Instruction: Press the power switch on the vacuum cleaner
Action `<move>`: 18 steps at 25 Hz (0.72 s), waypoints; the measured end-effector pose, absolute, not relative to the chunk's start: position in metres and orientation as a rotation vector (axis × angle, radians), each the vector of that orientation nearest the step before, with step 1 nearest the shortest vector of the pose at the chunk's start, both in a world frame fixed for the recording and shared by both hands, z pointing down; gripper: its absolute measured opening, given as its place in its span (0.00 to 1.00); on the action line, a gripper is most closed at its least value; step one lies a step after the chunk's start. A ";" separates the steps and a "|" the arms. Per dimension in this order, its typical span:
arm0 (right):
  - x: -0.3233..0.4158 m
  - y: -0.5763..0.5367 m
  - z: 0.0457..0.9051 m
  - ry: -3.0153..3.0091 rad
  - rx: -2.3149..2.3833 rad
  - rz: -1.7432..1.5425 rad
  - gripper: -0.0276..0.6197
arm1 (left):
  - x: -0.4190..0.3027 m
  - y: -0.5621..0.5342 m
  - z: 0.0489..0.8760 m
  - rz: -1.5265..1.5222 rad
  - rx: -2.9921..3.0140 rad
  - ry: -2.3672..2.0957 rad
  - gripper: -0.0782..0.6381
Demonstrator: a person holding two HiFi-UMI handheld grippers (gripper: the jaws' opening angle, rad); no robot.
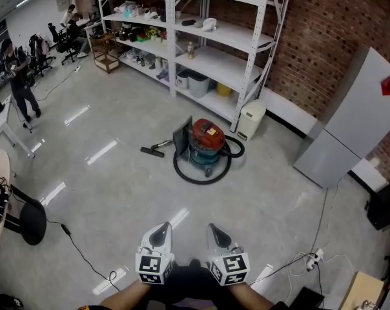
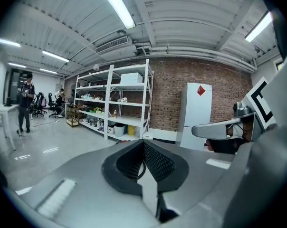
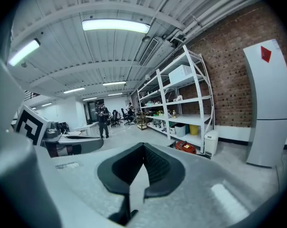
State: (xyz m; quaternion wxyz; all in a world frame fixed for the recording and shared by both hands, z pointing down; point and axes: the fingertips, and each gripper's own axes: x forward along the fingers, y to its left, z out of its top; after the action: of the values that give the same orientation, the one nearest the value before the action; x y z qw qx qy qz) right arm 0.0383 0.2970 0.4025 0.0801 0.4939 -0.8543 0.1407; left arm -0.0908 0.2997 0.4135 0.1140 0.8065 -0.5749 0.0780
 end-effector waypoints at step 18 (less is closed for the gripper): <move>0.062 0.299 0.415 -2.519 1.529 0.469 0.03 | -0.066 0.295 0.412 0.256 2.389 -1.639 0.13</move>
State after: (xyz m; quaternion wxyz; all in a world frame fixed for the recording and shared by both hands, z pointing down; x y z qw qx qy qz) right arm 0.0623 0.2990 0.4149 0.0787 0.5109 -0.8415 0.1567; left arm -0.0659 0.2951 0.4121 0.1160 0.8158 -0.5597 0.0875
